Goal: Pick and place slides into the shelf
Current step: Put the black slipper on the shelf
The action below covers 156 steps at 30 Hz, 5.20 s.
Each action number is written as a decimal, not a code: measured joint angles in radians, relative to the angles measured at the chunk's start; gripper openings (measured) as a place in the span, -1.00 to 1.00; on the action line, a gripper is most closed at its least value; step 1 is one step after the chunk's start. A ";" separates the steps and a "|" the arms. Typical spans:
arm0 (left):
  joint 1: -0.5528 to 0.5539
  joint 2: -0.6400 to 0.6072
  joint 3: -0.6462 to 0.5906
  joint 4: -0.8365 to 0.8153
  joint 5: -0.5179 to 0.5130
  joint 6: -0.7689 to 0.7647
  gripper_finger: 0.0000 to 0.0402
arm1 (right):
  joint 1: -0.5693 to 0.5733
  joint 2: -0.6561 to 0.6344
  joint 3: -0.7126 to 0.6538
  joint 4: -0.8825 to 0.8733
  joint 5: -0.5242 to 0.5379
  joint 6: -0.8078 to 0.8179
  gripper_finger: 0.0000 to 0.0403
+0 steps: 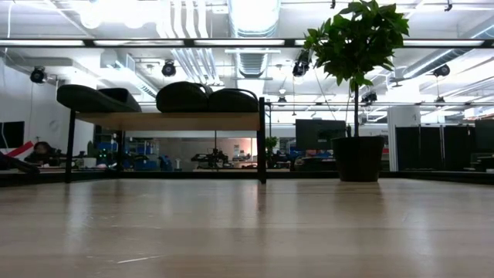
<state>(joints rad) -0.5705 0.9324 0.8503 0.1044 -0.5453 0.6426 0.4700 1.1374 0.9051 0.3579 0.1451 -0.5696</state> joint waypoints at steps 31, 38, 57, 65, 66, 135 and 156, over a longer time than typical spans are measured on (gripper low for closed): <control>0.075 0.043 -0.144 0.435 0.279 0.059 0.05 | -0.002 0.000 0.002 -0.004 -0.014 0.011 -0.86; 0.095 0.098 -0.144 0.464 0.280 0.075 0.05 | -0.002 0.000 0.002 -0.003 -0.014 0.012 -0.86; 0.117 0.122 -0.131 0.513 0.295 0.108 -0.82 | -0.001 -0.002 0.002 -0.003 -0.011 0.020 -0.86; 0.117 0.133 -0.116 0.513 0.275 0.135 -0.82 | -0.001 -0.002 0.002 -0.005 -0.013 -0.005 -0.83; 0.117 0.130 -0.116 0.513 0.264 0.135 -0.82 | -0.001 -0.002 0.002 -0.006 -0.013 -0.011 -0.78; 0.187 -0.107 -0.146 0.040 -0.370 -0.204 -0.83 | -0.003 -0.011 0.002 -0.125 0.513 -0.014 0.01; 0.191 0.116 0.269 -1.174 -0.668 -0.813 -0.84 | -0.015 -0.011 0.002 -0.202 0.538 0.039 0.01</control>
<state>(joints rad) -0.3794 1.0488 1.1194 -1.0699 -1.2131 -0.1705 0.4554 1.1263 0.9069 0.1562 0.6827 -0.5308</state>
